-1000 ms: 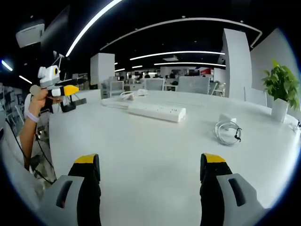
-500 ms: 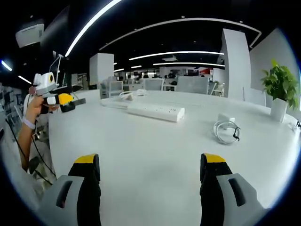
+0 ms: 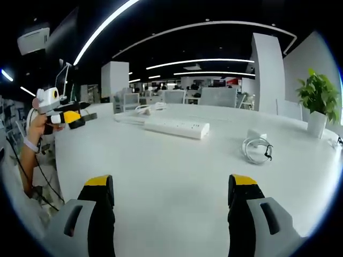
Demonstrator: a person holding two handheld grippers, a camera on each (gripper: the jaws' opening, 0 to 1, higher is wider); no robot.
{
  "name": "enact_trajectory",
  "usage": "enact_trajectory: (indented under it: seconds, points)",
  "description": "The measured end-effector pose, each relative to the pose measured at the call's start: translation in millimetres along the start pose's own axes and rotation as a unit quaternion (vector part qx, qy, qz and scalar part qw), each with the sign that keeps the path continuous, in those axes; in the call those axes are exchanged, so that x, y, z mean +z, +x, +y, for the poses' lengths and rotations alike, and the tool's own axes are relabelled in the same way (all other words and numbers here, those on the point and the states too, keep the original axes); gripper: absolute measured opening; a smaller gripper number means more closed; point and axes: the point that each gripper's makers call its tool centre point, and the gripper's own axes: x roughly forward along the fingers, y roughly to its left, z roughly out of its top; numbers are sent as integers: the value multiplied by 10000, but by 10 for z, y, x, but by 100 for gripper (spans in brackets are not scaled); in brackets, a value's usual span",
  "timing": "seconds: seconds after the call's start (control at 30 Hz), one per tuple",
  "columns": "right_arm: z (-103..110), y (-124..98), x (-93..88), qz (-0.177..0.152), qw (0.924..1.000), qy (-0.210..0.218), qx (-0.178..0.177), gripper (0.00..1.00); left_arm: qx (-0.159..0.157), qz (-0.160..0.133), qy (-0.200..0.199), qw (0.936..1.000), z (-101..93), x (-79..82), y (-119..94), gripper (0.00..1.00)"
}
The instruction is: Straighten the power strip on the desk, plug the charger into it
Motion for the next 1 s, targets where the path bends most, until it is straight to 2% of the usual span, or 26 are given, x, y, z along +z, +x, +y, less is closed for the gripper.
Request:
enact_trajectory:
  seconds: [0.33, 0.6, 1.0]
  points:
    - [-19, -8, 1, 4, 10000, 7, -33, 87, 40, 78, -117, 9999, 19, -115, -24, 99]
    - [-18, -8, 23, 14, 10000, -35, -43, 87, 59, 41, -186, 9998, 33, -134, -54, 99]
    - [-70, -34, 193, -113, 9999, -60, -17, 87, 73, 26, -244, 9997, 32, -170, -90, 99]
